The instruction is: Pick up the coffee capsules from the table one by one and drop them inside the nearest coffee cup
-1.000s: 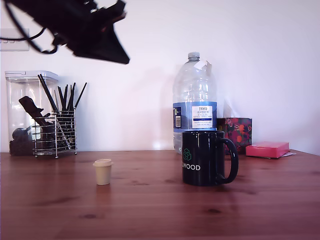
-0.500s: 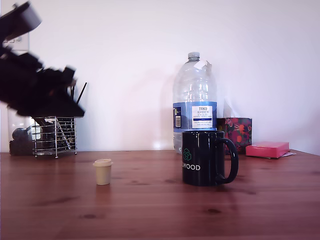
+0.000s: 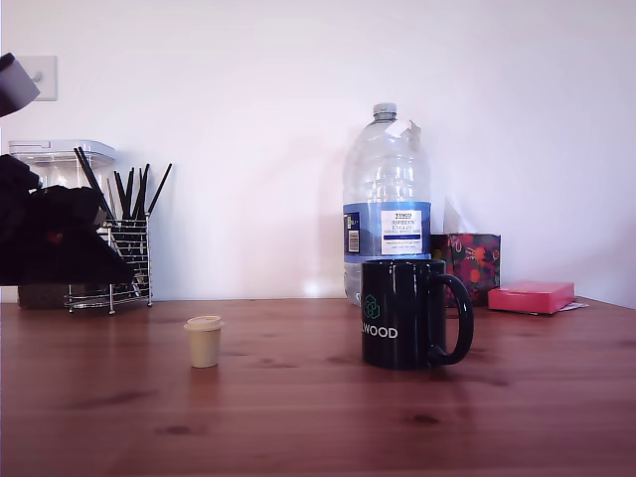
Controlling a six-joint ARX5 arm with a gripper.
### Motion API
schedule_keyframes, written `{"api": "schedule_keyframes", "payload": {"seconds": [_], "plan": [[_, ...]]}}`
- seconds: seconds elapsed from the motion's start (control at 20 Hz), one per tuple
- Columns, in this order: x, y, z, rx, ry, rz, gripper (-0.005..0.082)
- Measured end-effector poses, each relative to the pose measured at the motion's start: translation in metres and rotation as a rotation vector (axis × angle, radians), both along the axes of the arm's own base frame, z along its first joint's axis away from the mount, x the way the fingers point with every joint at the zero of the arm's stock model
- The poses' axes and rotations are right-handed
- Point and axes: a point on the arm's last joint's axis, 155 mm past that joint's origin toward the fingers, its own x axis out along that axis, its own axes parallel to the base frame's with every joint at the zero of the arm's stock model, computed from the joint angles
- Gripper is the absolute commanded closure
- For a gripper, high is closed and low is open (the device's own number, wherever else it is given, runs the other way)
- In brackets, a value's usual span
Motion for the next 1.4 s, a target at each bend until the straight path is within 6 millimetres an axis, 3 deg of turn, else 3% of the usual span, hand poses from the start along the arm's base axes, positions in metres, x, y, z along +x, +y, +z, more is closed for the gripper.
{"api": "schedule_keyframes", "payload": {"seconds": [0.3, 0.6, 0.8, 1.15, 1.4], "plan": [[0.008, -0.004, 0.008, 0.031, -0.084, -0.027, 0.0211], [0.021, -0.012, -0.014, 0.029, -0.101, -0.036, 0.0211], [0.026, -0.016, -0.042, 0.051, -0.058, -0.049, 0.0211], [0.066, -0.029, -0.04, 0.05, -0.092, -0.062, 0.0211], [0.081, -0.025, -0.058, 0.056, -0.031, -0.067, 0.0211]]}}
